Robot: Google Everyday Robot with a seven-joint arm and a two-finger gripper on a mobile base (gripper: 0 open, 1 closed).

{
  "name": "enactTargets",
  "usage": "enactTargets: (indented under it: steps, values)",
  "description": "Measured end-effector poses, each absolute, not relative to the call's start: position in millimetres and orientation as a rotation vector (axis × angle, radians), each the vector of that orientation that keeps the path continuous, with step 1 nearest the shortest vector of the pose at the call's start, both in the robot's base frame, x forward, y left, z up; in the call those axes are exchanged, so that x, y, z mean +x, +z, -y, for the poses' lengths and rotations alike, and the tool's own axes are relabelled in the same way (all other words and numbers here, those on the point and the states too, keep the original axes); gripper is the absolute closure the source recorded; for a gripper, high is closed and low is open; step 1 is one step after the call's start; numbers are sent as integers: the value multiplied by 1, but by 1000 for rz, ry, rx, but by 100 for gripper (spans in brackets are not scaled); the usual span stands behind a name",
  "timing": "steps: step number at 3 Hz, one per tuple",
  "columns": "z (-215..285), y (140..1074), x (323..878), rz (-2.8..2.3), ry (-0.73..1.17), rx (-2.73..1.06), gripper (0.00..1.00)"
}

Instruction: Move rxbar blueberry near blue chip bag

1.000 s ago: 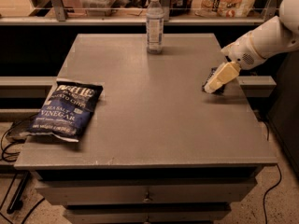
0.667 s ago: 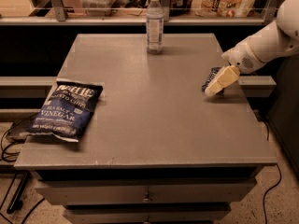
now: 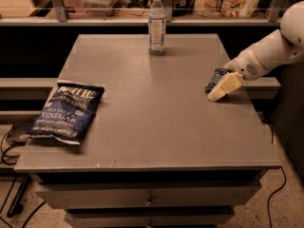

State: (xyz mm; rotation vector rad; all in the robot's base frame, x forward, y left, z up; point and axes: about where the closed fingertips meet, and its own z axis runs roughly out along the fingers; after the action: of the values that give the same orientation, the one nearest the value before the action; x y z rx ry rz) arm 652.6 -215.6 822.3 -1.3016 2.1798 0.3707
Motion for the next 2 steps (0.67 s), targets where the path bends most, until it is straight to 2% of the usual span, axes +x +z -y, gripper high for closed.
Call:
enactTargets:
  steps: [2]
  values:
    - [217, 825, 650, -2189, 371, -1293, 64]
